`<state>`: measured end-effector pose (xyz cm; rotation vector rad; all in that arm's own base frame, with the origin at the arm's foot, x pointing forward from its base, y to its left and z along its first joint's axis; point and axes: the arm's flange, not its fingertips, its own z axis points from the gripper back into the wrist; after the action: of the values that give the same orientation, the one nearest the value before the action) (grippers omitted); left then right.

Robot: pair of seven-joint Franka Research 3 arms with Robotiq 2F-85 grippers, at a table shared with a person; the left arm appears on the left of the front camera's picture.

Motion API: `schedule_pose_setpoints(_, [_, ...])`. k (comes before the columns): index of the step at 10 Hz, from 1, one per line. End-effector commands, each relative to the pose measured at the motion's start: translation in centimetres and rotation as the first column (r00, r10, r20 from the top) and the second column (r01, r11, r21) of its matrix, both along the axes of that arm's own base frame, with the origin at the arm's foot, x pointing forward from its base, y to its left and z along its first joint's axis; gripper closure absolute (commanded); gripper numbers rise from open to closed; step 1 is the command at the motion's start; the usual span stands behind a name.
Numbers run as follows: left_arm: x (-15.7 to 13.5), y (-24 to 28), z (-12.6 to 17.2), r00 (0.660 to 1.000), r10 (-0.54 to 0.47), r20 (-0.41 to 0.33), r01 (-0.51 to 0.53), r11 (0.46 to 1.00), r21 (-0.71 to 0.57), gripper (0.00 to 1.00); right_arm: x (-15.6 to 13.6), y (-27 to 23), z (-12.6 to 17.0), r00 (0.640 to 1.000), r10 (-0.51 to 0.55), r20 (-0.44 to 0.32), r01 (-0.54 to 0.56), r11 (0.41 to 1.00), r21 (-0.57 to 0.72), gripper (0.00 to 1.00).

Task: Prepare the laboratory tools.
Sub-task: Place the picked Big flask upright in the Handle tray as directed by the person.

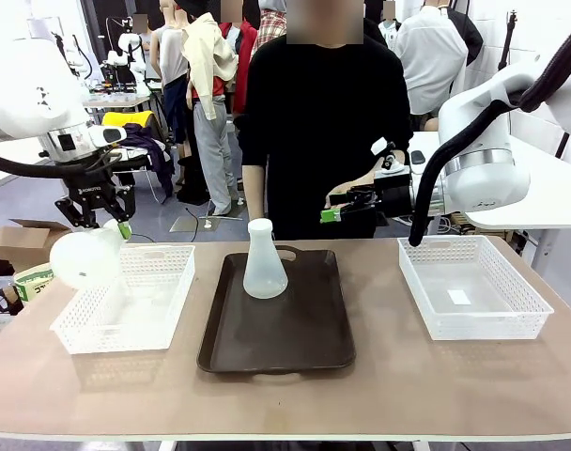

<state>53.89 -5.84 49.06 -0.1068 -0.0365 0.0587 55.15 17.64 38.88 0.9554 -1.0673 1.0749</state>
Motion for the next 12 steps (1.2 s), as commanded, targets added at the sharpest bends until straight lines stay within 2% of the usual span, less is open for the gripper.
schedule_pose_setpoints(1, [0.4,-0.1,0.5,1.0,0.012,0.008,-0.012,1.0,-0.01,1.0,-0.1,0.1,0.0,1.0,-0.001,-0.007,0.001,1.0,0.0,0.0])
schedule_pose_setpoints(10, [0.4,-0.1,0.5,1.0,0.012,0.008,-0.012,1.0,-0.01,1.0,-0.1,0.1,0.0,1.0,-0.001,-0.007,0.001,1.0,0.0,0.0])
schedule_pose_setpoints(11, [0.2,0.0,0.2,1.0,0.0,0.005,0.0,1.0,-0.001,1.0,-0.1,0.1,0.0,1.0,-0.001,-0.007,0.001,1.0,0.0,0.0])
schedule_pose_setpoints(12, [-0.9,-1.0,1.3,0.996,-0.088,0.032,0.09,0.995,-0.044,1.0,-0.1,0.1,0.0,1.0,-0.001,-0.007,0.001,1.0,0.0,0.0])
